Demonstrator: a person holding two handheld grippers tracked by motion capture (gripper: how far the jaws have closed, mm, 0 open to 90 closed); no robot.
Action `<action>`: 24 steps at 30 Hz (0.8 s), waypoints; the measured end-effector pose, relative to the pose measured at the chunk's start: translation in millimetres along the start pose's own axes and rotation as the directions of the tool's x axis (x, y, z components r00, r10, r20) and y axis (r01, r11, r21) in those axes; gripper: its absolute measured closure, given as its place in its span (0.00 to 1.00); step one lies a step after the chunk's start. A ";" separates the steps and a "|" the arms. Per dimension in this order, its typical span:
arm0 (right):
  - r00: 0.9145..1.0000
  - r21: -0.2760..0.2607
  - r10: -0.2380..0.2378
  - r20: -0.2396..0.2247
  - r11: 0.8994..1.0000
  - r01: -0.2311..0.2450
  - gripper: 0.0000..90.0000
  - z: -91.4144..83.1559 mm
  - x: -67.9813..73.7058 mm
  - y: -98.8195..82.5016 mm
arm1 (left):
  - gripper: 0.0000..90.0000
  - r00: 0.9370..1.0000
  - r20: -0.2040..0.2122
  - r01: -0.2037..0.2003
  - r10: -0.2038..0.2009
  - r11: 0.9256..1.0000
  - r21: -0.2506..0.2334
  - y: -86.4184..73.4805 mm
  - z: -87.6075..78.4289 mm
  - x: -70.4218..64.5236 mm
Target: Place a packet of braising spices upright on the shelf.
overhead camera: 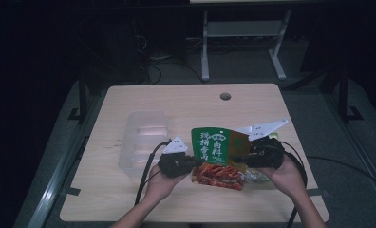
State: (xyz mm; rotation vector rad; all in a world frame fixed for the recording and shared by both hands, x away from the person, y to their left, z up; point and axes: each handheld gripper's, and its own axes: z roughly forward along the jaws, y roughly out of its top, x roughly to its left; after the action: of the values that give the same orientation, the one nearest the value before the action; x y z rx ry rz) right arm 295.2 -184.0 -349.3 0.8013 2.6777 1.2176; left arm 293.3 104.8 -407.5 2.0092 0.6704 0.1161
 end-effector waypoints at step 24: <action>0.996 0.162 -0.082 -0.032 0.983 0.086 0.99 -9.4 -4.1 63.5 | 0.86 0.998 -0.024 -0.053 0.053 0.999 0.008 0.1 -6.8 -7.3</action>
State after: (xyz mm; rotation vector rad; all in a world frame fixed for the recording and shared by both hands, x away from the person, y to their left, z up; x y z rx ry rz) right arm 322.9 -157.9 -297.6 0.6879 2.8289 1.0068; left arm 284.9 106.4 -402.5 2.0359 0.6337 0.1700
